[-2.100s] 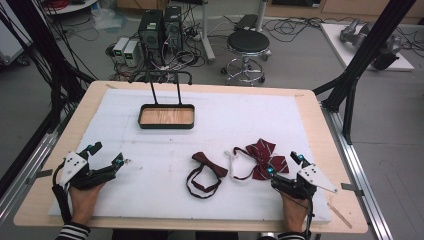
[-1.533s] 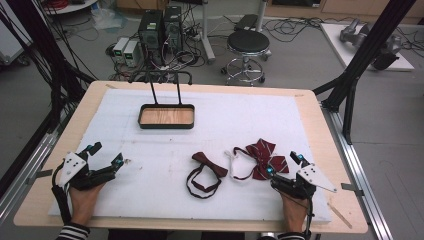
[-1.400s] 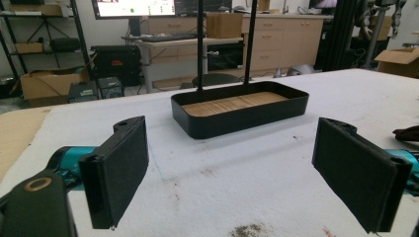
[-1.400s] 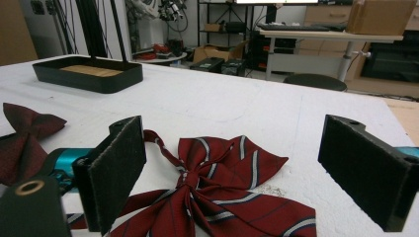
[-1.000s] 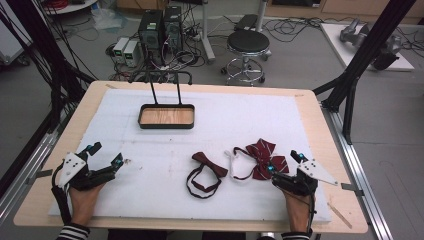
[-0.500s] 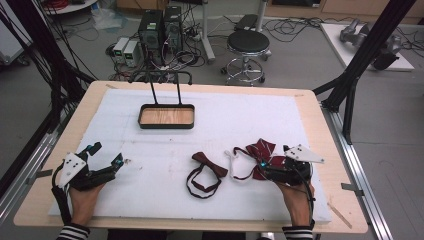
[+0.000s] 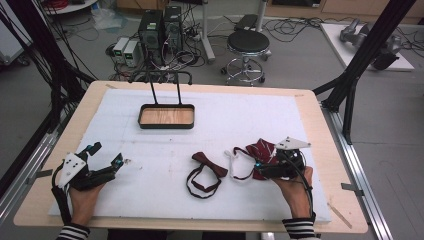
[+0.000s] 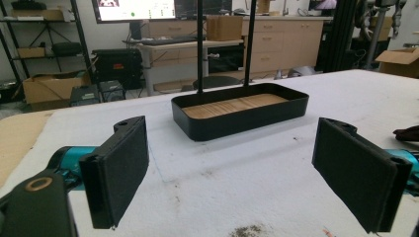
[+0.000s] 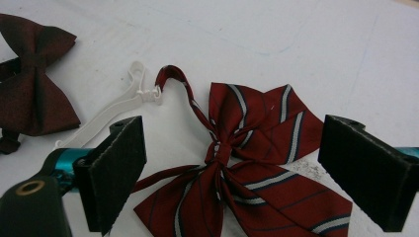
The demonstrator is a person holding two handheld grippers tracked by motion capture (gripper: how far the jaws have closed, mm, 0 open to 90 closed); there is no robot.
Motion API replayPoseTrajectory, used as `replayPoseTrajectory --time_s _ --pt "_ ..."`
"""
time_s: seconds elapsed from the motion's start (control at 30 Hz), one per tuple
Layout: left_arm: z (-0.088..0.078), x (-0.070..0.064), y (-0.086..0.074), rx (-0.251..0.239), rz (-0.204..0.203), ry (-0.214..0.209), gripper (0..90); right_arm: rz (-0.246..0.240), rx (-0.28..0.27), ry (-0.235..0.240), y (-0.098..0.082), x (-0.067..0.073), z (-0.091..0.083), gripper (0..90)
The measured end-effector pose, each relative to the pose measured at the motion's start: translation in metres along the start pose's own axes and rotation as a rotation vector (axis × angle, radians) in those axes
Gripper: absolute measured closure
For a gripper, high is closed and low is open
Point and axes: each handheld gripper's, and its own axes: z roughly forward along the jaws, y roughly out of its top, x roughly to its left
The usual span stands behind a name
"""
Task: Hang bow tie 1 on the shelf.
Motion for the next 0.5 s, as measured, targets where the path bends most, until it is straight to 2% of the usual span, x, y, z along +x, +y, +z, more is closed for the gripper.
replayPoseTrajectory --time_s 0.1,0.17,0.23,0.27,0.33,0.5 --pt "0.000 0.000 0.000 0.002 0.001 -0.001 14.8 -0.002 0.014 0.007 0.003 0.000 0.002 10.3" --pt "0.000 0.000 0.000 0.000 0.001 -0.001 14.7 -0.021 0.041 -0.003 0.009 0.000 0.005 10.3" --pt "0.000 0.000 0.000 0.001 0.002 -0.001 14.7 -0.013 0.057 0.011 0.012 -0.001 0.007 10.6" --pt "0.000 0.000 0.000 0.000 0.001 -0.001 14.7 -0.014 0.073 0.009 0.014 0.000 0.009 11.3" --pt "0.000 0.000 0.000 -0.001 0.000 -0.001 14.7 -0.022 0.106 0.018 0.016 0.000 0.011 18.1" --pt "0.000 0.000 0.000 -0.001 0.000 0.001 14.7 -0.018 0.168 0.004 0.021 0.002 0.017 18.9"
